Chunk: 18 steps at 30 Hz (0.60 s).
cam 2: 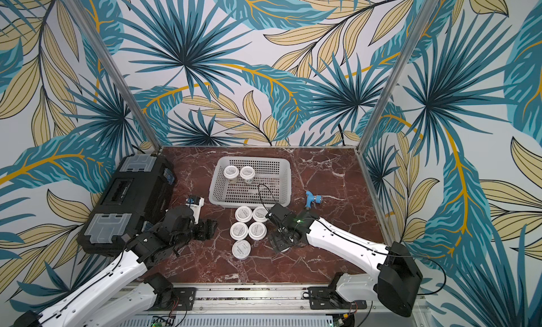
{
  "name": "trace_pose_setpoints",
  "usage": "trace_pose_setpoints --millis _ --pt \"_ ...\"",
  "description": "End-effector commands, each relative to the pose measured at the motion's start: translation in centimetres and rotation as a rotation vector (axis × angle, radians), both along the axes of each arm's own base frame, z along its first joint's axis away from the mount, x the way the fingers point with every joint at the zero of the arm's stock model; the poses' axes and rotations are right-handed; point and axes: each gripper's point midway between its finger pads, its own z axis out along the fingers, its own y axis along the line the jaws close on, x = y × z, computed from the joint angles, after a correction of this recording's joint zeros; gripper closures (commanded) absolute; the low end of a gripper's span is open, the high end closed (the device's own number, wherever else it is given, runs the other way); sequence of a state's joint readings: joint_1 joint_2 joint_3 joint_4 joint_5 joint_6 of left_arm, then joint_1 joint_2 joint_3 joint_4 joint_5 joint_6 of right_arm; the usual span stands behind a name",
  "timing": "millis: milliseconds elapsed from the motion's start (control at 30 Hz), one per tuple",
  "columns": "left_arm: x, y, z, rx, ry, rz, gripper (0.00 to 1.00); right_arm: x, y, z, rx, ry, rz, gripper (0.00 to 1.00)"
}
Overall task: Put the yogurt in the basket
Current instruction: Pick up the yogurt from the center of the board.
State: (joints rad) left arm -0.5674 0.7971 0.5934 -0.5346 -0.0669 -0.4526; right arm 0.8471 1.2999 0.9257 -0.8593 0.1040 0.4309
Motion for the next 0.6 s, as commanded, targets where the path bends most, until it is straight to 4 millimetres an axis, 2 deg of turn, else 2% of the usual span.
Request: trace_pose_setpoints --millis 0,167,567 --pt "0.34 0.16 -0.11 0.009 -0.015 0.002 0.22 -0.58 -0.3 -1.01 -0.034 0.038 0.001 0.17" --pt "0.27 0.2 -0.19 0.011 -0.013 0.002 0.22 -0.4 -0.32 -1.46 -0.05 0.041 0.0 0.18" --pt "0.06 0.45 -0.58 0.018 -0.012 0.005 0.22 -0.27 0.13 -1.57 -0.033 0.042 -0.001 0.27"
